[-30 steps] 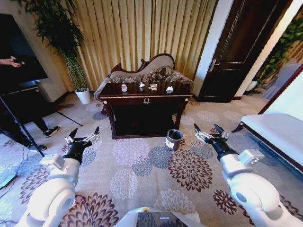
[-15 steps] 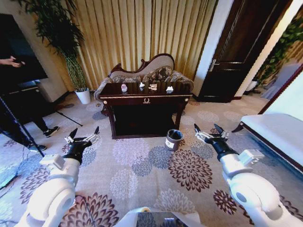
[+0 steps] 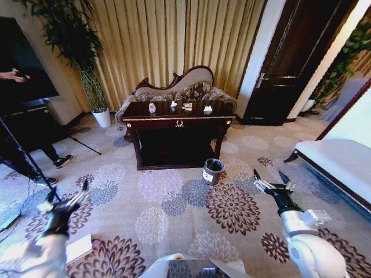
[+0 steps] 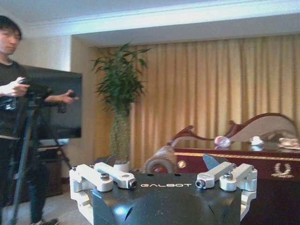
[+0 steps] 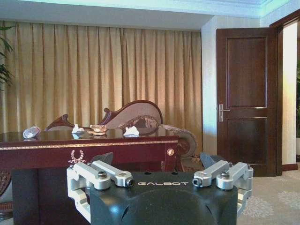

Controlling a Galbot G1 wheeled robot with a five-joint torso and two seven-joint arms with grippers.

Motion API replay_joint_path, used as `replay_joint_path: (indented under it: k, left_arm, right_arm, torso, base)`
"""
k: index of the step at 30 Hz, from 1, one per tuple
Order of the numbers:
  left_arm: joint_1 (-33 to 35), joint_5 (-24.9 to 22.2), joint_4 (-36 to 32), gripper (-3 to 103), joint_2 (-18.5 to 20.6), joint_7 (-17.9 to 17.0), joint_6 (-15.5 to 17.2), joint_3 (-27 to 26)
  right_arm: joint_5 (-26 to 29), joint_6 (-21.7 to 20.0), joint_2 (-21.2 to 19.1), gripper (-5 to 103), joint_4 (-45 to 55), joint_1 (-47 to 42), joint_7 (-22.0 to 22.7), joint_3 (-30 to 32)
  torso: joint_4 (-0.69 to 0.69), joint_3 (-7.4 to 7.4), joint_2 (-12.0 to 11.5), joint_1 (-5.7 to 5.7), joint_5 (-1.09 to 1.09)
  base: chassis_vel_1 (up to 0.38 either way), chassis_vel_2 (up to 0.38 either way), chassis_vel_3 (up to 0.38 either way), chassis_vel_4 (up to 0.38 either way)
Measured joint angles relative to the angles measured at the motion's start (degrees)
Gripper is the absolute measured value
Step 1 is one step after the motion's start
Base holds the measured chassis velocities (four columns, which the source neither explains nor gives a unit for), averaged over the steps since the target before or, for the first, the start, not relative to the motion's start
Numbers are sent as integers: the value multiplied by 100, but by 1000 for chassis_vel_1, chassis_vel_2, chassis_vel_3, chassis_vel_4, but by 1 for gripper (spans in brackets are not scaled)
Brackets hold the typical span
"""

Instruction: Move to the front of the table and place the trash on the table into the trash bin.

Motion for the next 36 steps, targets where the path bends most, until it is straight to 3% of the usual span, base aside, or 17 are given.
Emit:
replay_joint_path:
  k: [3,9,12,21,27,36]
  left_arm:
    - [11,-44,-64,100,-13,137,6,-13]
    - [-121,-197,-140,100,126,203,464,-61]
    - [-310,-259,-45,100,314,295,772,-43]
    - [-468,-318,-98,100,472,541,1188,7]
    - [-493,-301,-292,100,461,569,1326,-21]
    - [-497,-285,-325,100,464,567,1350,-40]
  right_arm:
    - [5,-70,0,100,16,74,3,-2]
    - [-14,-286,-33,100,-85,247,-34,76]
    - [-85,-439,-116,100,-434,466,-337,302]
    - [319,-478,-330,100,-789,654,-906,778]
    - [602,-841,-266,100,-85,634,-926,925]
    - [411,-930,-199,100,92,780,-912,782]
  torso:
    - [-1,0,0,1,0]
    - [-1,1,0,0,0]
    - [0,1,-1,1,1]
    - [0,1,-1,1,1]
    - [0,1,-1,1,-2]
    - [0,1,-1,0,0]
  base:
    - [0,0,0,0]
    - [0,0,0,0]
    - [0,0,0,0]
    - [0,0,0,0]
    - [0,0,0,0]
    - [-5,4,7,-4]
